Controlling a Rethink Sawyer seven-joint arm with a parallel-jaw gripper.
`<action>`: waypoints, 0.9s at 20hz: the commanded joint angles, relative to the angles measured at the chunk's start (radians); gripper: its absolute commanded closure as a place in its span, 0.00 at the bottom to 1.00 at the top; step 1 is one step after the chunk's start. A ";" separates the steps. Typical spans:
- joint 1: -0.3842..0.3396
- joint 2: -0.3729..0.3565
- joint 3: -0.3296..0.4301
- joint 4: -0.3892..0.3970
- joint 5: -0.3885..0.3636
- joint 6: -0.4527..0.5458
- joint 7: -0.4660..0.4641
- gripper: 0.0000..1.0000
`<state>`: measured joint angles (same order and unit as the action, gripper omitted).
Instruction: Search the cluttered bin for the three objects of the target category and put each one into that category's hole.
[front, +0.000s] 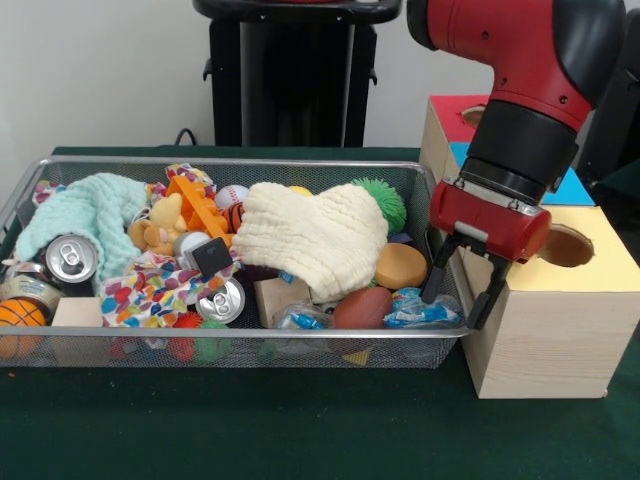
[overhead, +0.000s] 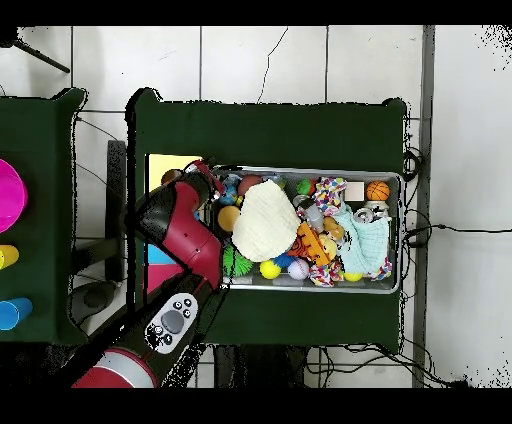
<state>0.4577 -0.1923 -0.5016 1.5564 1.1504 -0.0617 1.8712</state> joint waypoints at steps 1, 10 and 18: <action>-0.034 0.051 0.115 -0.020 0.016 0.044 0.249 0.00; 0.014 0.081 0.033 -0.016 0.046 0.128 0.278 0.00; 0.027 0.094 -0.001 -0.027 0.040 0.169 0.303 0.00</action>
<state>0.4872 -0.1544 -0.5526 1.5556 1.1554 -0.0349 1.8712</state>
